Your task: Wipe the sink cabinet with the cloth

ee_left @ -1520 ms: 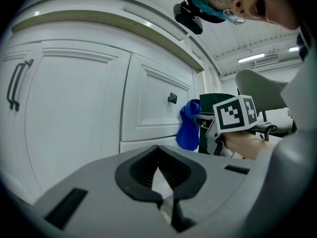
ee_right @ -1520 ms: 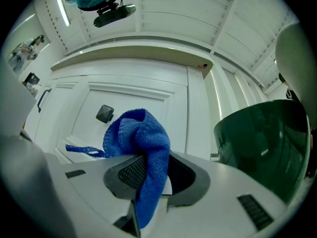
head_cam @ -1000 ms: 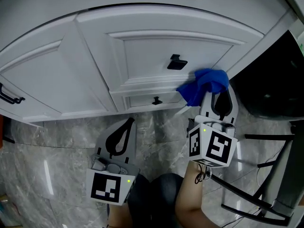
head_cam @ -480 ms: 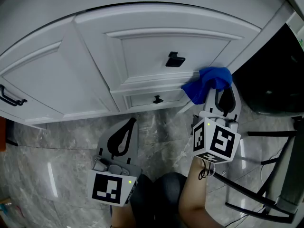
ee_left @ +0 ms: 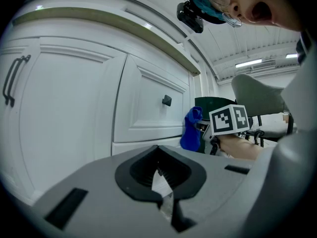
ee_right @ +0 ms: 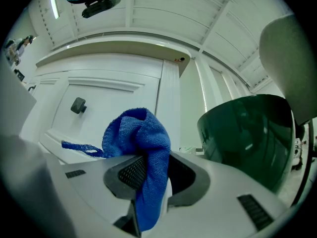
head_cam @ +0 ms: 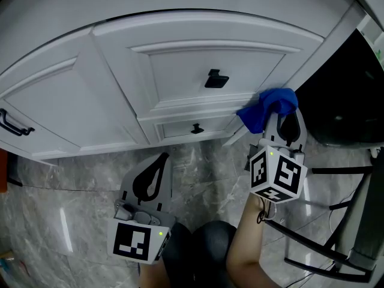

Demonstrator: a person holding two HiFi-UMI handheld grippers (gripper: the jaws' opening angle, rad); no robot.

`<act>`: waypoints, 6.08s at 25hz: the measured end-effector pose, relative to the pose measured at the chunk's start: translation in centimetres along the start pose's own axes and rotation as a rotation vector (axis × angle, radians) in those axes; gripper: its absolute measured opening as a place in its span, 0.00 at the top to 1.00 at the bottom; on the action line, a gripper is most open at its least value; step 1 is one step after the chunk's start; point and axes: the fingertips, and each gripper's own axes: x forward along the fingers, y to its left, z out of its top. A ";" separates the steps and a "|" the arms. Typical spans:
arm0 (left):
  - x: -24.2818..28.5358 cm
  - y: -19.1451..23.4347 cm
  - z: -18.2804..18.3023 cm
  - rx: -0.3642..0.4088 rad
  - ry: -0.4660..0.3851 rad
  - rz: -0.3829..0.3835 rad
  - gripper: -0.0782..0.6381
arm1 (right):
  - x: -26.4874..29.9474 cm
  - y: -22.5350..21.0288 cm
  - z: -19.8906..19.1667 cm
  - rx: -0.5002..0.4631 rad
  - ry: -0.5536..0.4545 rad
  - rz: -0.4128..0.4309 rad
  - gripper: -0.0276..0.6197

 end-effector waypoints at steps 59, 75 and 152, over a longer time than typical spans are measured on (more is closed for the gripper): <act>-5.0 4.4 0.9 -0.037 -0.042 0.071 0.89 | -6.7 28.0 -2.8 -0.103 0.070 0.712 0.78; -4.2 3.6 0.5 -0.044 -0.032 0.049 0.89 | -5.8 24.5 -2.9 -0.101 0.068 0.631 0.78; -2.0 1.9 -0.5 -0.028 0.007 0.003 0.89 | -1.8 7.8 -6.9 -0.120 0.128 0.199 0.78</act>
